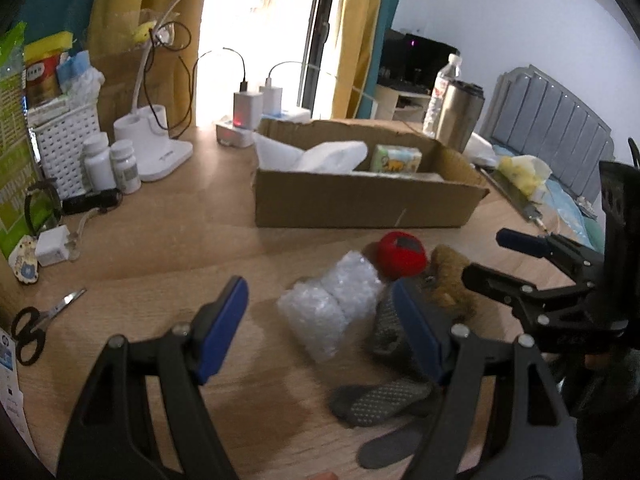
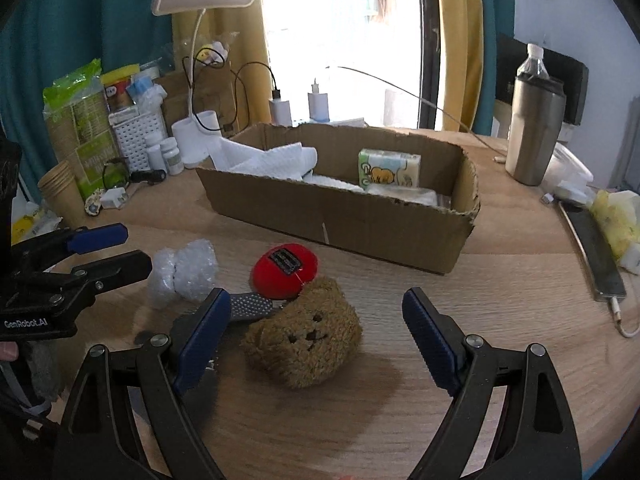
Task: Organize soft objects
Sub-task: 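Move both grippers back toward the teddy bear and bubble wrap, then grasp the brown teddy bear with the right gripper while left gripper grasps bubble wrap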
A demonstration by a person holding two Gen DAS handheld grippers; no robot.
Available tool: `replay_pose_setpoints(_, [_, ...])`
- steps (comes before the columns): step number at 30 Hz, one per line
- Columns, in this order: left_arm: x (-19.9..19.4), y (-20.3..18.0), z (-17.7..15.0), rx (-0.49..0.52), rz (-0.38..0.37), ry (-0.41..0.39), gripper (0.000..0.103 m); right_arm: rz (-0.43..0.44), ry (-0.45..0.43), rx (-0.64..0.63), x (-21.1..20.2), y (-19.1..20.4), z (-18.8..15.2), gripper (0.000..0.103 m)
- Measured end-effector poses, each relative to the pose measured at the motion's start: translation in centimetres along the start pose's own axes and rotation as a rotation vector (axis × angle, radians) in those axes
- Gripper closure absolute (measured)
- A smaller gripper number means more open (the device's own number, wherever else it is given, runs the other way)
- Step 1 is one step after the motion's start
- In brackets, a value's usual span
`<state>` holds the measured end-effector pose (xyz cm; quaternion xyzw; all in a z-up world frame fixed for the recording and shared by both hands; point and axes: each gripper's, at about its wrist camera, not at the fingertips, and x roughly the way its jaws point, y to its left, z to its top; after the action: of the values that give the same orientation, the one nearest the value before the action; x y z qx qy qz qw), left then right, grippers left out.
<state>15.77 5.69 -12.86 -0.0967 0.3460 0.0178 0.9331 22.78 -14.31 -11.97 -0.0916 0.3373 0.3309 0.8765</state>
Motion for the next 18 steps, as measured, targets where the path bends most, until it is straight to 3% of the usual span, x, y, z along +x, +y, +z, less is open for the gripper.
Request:
replay_pose_setpoints(14, [3.7, -0.2, -0.2, 0.028, -0.003, 0.099, 0.027, 0.027, 0.056, 0.032, 2.4, -0.4, -0.4, 0.014])
replay_pose_setpoints(18, [4.5, -0.3, -0.1, 0.04, -0.007, 0.121, 0.027, 0.04, 0.071, 0.034, 2.6, -0.3, -0.3, 0.02])
